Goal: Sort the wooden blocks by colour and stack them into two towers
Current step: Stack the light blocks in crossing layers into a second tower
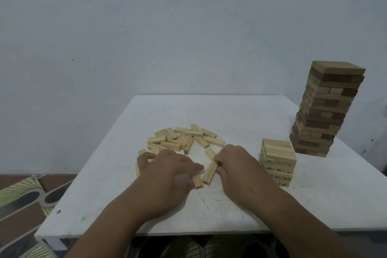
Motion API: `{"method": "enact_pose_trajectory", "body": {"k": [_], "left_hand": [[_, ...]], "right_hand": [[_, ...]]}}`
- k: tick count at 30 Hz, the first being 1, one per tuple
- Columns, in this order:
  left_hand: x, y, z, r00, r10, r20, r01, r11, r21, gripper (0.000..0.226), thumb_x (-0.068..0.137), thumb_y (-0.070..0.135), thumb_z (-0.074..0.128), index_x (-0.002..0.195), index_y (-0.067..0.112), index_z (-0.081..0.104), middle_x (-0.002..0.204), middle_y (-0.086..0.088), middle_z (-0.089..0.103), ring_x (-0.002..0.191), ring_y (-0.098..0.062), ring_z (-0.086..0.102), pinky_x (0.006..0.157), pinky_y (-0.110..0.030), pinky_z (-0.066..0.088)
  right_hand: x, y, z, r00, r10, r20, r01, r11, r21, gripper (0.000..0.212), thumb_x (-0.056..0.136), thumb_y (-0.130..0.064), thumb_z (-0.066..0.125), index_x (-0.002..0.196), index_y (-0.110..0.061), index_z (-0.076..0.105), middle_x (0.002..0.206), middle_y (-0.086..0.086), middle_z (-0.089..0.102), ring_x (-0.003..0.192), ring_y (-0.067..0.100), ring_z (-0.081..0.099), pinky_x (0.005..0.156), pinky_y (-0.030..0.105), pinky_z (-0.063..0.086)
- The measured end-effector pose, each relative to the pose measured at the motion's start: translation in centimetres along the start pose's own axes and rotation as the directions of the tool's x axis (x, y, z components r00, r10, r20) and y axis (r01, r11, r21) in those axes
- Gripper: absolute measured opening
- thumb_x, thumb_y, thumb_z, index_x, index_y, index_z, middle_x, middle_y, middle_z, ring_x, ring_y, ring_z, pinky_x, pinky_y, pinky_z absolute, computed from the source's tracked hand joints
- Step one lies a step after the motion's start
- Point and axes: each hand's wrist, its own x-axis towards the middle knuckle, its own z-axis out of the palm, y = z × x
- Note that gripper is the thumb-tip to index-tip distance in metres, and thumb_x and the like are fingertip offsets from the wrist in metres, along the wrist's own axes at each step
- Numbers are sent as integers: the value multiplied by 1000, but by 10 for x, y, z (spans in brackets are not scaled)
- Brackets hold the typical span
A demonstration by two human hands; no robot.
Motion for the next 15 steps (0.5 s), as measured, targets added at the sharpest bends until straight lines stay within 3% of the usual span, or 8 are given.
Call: {"method": "enact_pose_trajectory", "body": {"k": [4, 9, 12, 15], "left_hand": [[3, 2, 2, 997, 55, 50, -53, 998, -31, 29, 92, 36, 58, 110, 58, 63, 118, 37, 54, 124, 10, 33, 103, -36, 7], [5, 4, 6, 1000, 28, 12, -27, 997, -70, 25, 88, 42, 66, 112, 51, 65, 110, 39, 58, 120, 12, 35, 101, -30, 11], [6, 5, 8, 1000, 25, 0, -25, 996, -91, 23, 88, 39, 68, 109, 49, 67, 105, 42, 56, 119, 13, 37, 97, -28, 11], [6, 6, 8, 998, 43, 41, -40, 996, -82, 28, 88, 39, 66, 115, 49, 66, 112, 46, 50, 121, 16, 32, 100, -31, 13]], "right_hand": [[-7, -5, -7, 995, 83, -52, -81, 996, 31, 22, 94, -34, 58, 78, -19, 64, 88, -7, 50, 81, 9, 53, 72, 27, 50], [-13, -6, -15, 993, 114, 34, -115, 993, 35, 33, 90, -34, 59, 63, -16, 62, 71, 3, 62, 62, 13, 58, 51, 17, 41], [-19, -4, -22, 994, 82, 78, -91, 988, 123, 23, 86, -30, 63, 68, -17, 71, 77, -1, 69, 68, 11, 64, 64, 26, 56], [-27, -1, -32, 988, 47, 148, -84, 964, 254, 11, 82, -29, 72, 75, -23, 78, 107, -12, 71, 87, 1, 65, 79, 27, 57]]}}
